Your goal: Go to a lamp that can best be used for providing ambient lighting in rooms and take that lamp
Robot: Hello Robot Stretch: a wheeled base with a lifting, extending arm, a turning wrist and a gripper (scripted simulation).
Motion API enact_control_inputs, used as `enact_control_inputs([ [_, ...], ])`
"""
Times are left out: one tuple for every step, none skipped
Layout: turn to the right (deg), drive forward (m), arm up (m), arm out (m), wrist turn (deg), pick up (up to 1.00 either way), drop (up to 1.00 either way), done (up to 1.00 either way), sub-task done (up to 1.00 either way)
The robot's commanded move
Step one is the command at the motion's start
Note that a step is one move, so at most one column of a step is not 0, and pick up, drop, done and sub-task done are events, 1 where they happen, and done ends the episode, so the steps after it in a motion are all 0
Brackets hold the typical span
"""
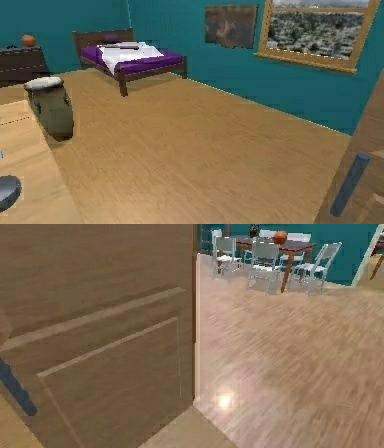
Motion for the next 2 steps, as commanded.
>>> enact_control_inputs([
  [0.0, 0.65, 0.00, 0.00, 0.0, 0.00, 0.00, 0.00, 0.00],
  [-30.0, 0.00, 0.00, 0.00, 0.0, 0.00, 0.00, 0.00, 0.00],
])
